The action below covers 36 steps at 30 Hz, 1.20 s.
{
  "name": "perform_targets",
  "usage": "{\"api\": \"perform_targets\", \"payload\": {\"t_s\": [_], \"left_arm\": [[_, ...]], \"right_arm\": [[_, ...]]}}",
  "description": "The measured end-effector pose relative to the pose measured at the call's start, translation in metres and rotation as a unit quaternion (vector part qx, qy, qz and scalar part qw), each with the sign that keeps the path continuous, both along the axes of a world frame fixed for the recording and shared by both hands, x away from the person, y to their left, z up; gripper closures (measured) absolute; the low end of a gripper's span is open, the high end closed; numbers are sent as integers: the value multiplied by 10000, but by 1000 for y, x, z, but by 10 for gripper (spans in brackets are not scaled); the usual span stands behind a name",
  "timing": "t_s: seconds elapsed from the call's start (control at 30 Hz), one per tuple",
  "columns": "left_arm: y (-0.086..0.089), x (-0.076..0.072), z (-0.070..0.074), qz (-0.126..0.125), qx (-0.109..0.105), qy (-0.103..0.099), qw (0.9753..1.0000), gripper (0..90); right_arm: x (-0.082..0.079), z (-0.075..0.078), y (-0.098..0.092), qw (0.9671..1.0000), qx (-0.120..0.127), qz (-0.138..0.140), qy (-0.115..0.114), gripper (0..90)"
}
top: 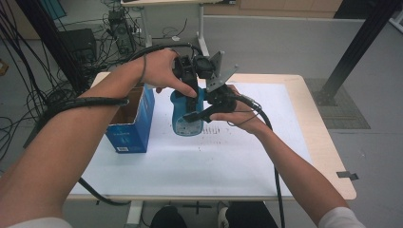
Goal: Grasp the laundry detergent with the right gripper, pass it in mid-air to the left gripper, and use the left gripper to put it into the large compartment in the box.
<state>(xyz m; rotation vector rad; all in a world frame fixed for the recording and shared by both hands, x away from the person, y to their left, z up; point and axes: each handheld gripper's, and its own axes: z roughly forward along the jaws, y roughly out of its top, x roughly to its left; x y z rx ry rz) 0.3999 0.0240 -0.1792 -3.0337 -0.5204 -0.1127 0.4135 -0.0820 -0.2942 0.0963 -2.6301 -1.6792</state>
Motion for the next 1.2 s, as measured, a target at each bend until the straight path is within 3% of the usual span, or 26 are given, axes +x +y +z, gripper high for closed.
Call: {"api": "perform_targets", "payload": {"t_s": [0.53,0.9,1.0,1.2], "left_arm": [[-1,-1,0,26,-31,-81,10000,346],[-1,-1,2,38,-37,-46,10000,348],[-1,-1,3,32,-41,-51,10000,348],[-3,-2,4,63,-40,-48,10000,349]], "right_arm": [[1,-1,-2,9999,66,-48,-72,427],[0,-2,-2,9999,125,5,-21,423],[-2,0,-4,9999,58,-106,88,423],[0,0,-3,9998,168,9,-46,421]]}}
